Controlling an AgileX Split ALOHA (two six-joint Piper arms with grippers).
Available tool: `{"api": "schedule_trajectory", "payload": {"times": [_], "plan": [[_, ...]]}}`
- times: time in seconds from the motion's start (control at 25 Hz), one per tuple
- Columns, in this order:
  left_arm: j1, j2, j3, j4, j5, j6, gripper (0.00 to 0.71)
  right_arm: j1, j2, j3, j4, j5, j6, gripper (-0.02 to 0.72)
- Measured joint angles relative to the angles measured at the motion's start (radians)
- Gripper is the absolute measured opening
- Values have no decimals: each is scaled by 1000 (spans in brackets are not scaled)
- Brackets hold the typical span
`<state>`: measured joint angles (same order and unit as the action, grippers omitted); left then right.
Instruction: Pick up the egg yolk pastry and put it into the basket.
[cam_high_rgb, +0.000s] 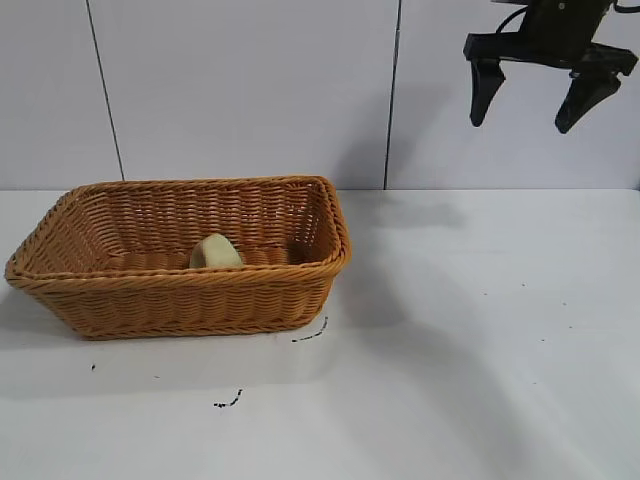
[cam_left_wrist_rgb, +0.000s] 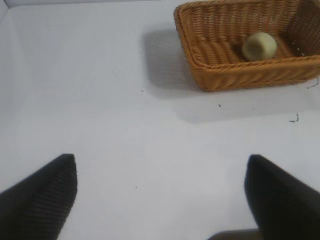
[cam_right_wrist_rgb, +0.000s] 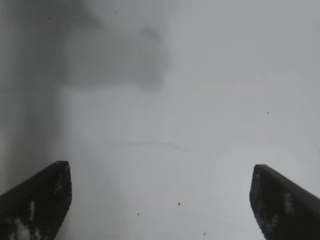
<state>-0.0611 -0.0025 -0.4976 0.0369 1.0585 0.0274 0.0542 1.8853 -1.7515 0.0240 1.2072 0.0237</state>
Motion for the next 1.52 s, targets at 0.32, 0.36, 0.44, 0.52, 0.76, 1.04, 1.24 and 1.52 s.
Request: {"api": "schedule_trajectory", "payload": {"times": [0.32, 0.36, 0.44, 0.52, 0.76, 1.04, 1.24, 1.52], "plan": [[0, 0, 0, 0, 0, 0, 693, 0, -478, 490, -3, 0, -5, 695], [0, 0, 0, 0, 0, 0, 693, 0, -543, 555, -4, 1, -6, 695], [0, 0, 0, 0, 0, 0, 693, 0, -663, 671, -6, 2, -6, 695], [0, 0, 0, 0, 0, 0, 693, 0, -727, 732, -7, 3, -6, 695], [0, 0, 0, 0, 0, 0, 693, 0, -1196, 1079, -16, -44, -6, 696], [0, 0, 0, 0, 0, 0, 693, 0, -1623, 1241, -1, -159, -6, 696], [0, 0, 0, 0, 0, 0, 693, 0, -1758, 1261, 5, -179, -5, 696], [0, 0, 0, 0, 0, 0, 693, 0, -1869, 1262, 5, -182, -3, 696]]}}
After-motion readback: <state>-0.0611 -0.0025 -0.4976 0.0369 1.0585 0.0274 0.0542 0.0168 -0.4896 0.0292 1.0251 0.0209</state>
